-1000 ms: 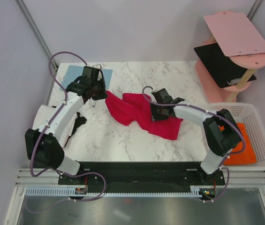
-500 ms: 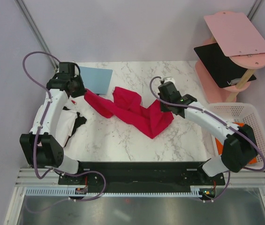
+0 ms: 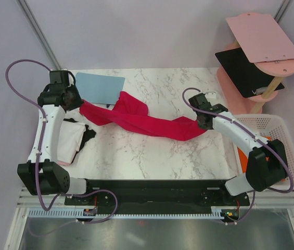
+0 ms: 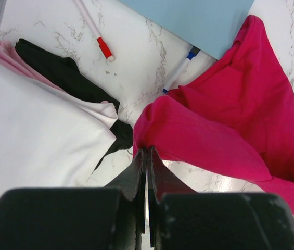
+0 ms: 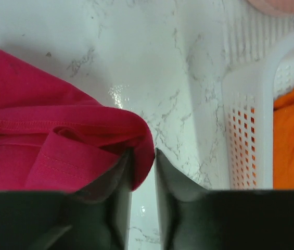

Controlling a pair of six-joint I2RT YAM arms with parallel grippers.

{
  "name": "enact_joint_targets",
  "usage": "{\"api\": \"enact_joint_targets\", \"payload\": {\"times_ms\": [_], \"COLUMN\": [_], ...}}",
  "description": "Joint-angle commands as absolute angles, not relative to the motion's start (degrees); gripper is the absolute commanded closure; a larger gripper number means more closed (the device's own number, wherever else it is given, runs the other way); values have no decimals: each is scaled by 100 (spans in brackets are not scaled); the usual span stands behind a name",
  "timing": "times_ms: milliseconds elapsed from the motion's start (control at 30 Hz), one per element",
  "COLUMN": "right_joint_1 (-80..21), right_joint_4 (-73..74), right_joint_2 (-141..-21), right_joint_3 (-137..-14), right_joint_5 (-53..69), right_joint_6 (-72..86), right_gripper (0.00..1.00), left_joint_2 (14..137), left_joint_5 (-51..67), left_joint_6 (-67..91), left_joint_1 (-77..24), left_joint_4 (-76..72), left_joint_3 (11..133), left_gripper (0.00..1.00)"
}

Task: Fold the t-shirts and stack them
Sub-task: Flatten out the tshirt

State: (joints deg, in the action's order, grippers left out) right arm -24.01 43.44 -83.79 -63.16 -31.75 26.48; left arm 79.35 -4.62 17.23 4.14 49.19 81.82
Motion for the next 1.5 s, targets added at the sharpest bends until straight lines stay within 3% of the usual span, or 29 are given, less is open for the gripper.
{"api": "enact_joint_targets", "payload": {"times_ms": [0,67,300,500,533,567,633,667,833,1000,1233,1467], "right_joint_1": [-2400,-2408,-2408,-2417,-2443,-2452,-2487,-2487,-2487,-2487,-2496,-2505], "right_joint_4": [4641,4475,3561,3085,3041,3015,2988,2927,2734,2593,2241,2294], "right_joint_2": [-8192,-7956,-7795,-8876,-8999,-9218,-9377,-9395,-9430,-9545,-9948,-10108], "right_joint_3": [-6398,-6451,-6504,-6671,-6732,-6759,-6768,-6768,-6662,-6741,-7013,-7084], "right_joint_5": [-3297,-3200,-2401,-1293,-1188,-1073,-1072,-1046,-1002,-905,-291,-70], "right_joint_6": [2611,2488,2031,2022,2013,2004,2021,2013,2074,2074,2109,2171], "right_gripper": [49,14,12,12,12,12,12,11,11,11,12,14], "left_joint_2": [7585,7445,6796,6031,5829,5697,5311,5196,5342,6757,9147,10818], "left_joint_5": [-589,-397,455,1064,976,932,801,730,816,1380,1082,748], "left_joint_6": [1459,1468,1555,1627,1591,1565,1521,1512,1424,1564,1477,1512], "left_joint_1": [466,457,466,457,448,448,448,448,448,335,-622,-984], "left_joint_4": [4983,4992,5133,5588,5712,5809,5976,5985,5556,4721,4465,4992], "left_joint_3": [8236,8183,7612,6803,6777,6733,6750,6776,6899,7013,8706,9905], "left_gripper": [98,98,98,98,94,58,8,0,0,4,4,12]}}
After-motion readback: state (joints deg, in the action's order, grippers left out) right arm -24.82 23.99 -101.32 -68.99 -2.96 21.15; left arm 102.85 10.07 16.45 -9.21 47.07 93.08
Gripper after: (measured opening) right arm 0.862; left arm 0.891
